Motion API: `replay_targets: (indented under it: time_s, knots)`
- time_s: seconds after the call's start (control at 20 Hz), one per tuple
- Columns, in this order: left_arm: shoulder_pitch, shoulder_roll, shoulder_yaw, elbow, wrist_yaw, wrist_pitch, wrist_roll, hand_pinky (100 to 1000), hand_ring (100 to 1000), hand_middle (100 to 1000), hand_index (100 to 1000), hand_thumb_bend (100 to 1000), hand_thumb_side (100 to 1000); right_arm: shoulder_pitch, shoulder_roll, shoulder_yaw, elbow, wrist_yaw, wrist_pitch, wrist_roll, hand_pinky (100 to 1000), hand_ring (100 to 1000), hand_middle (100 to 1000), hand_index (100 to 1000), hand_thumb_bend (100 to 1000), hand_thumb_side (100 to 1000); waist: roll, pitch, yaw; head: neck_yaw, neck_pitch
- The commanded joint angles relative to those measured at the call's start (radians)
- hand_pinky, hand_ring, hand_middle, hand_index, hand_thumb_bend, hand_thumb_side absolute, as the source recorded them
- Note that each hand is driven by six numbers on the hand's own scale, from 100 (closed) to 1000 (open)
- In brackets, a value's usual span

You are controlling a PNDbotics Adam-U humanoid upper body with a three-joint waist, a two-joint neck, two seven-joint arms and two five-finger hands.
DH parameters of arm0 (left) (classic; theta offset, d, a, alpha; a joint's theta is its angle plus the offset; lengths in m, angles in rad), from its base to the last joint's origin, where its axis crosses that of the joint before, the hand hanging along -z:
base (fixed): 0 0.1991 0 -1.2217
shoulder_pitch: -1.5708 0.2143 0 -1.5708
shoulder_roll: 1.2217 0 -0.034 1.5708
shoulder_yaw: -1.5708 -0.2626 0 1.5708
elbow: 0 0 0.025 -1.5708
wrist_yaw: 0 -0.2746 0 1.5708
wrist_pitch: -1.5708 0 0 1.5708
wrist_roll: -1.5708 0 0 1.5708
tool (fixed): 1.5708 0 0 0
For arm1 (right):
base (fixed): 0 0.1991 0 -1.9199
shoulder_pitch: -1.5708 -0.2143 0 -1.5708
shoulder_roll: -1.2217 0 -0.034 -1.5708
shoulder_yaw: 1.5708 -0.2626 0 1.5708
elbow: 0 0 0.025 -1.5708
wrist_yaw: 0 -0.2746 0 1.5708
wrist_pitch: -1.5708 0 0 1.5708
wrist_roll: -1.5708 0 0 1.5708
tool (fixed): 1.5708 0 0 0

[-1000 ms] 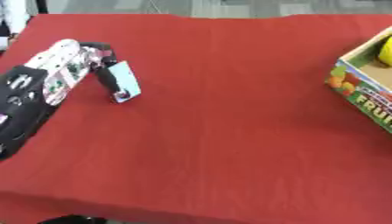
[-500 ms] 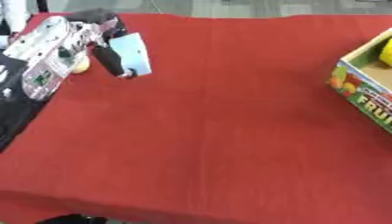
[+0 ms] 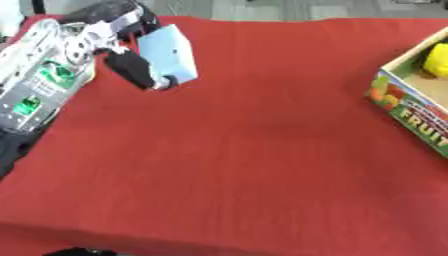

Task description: Pick up the objects with one hand, pass them to the other hand, and then place them into the box on the other side of the table.

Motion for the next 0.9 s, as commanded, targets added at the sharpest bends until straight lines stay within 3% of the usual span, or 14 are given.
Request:
replay_targets:
  time_s: [0.05,0.4,0.9]
  knots:
    - [-0.003,-0.006,0.008,-0.036,0.052,-0.016,0.041,705,633,571,547,100,220,-0.03,0.0,0.019,-0.009,0.02,-0.013,0.019,937,1000,967,956,100,384,-0.004,-0.024,0.002,-0.01,-0.015]
    - [0.033,-0.065,0.0,-0.038,0.117,-0.079,0.161,699,621,557,543,100,254,-0.056,0.039,0.059,0.001,0.057,-0.032,0.052,936,1000,966,955,100,356,-0.008,-0.023,0.003,-0.022,-0.016]
    - [0.089,-0.192,-0.003,-0.018,0.12,-0.177,0.311,689,606,539,535,100,314,-0.09,0.084,0.117,0.029,0.126,-0.075,0.094,935,1000,966,953,100,312,-0.015,-0.022,0.005,-0.039,-0.019]
